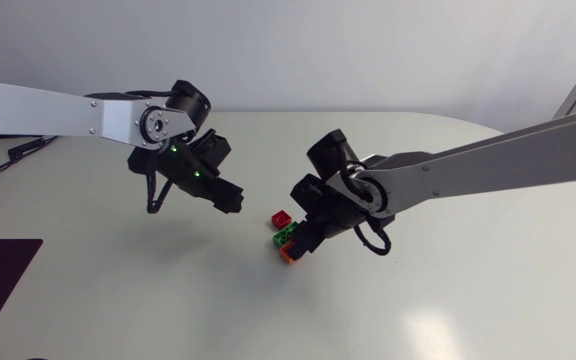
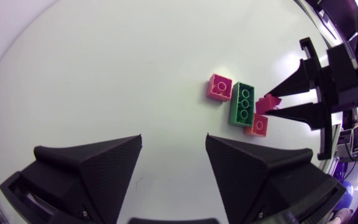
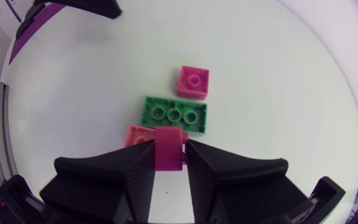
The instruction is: Sort duplo bricks by size, large to the right and small to the left
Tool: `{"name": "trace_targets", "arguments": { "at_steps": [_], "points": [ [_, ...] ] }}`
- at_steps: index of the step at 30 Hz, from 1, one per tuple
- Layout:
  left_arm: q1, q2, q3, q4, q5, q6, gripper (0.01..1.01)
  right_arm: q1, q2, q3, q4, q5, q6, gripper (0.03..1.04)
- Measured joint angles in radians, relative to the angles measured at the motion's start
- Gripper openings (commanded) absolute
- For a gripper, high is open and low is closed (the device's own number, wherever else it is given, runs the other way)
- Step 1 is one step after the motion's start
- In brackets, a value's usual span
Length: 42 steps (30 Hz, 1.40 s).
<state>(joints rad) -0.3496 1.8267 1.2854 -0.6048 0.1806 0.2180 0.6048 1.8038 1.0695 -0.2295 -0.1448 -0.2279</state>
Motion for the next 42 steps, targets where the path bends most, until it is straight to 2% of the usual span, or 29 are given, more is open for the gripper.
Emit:
{"name": "trace_targets", "arguments": {
  "at_steps": [4,8,14,16,20,21,27,30,34,42],
  "points": [
    [0.023,-0.050,-0.029,0.003,0.000,0.011,0.848,0.088,-0.068,-0.001,0.000,0.000,-0.005,0.19],
    [0.062,-0.100,-0.067,0.008,0.000,0.027,0.862,0.178,-0.045,0.025,-0.005,-0.006,-0.028,0.20],
    [0.114,-0.150,-0.145,0.022,0.000,0.055,0.889,0.230,0.130,0.222,-0.109,-0.024,-0.079,0.25],
    [0.126,-0.151,-0.164,0.033,0.000,0.059,0.889,0.236,0.177,0.275,-0.124,-0.024,-0.086,0.41],
    [0.134,-0.151,-0.186,0.051,0.000,0.063,0.892,0.246,0.224,0.313,-0.136,-0.023,-0.092,0.85],
    [0.134,-0.151,-0.187,0.054,0.000,0.063,0.897,0.247,0.227,0.313,-0.144,-0.023,-0.095,0.91],
    [0.118,-0.151,-0.187,0.064,0.000,0.062,0.905,0.230,0.207,0.291,-0.156,-0.027,-0.098,0.96],
    [0.104,-0.151,-0.187,0.063,0.000,0.062,0.905,0.198,0.172,0.272,-0.156,0.034,-0.083,0.99],
    [0.089,-0.149,-0.187,0.064,0.000,0.062,0.905,0.130,0.154,0.267,-0.152,0.119,-0.055,0.99],
    [0.074,-0.120,-0.171,0.068,0.000,0.062,0.905,0.053,0.154,0.256,-0.150,0.150,-0.002,0.99]
  ]
}}
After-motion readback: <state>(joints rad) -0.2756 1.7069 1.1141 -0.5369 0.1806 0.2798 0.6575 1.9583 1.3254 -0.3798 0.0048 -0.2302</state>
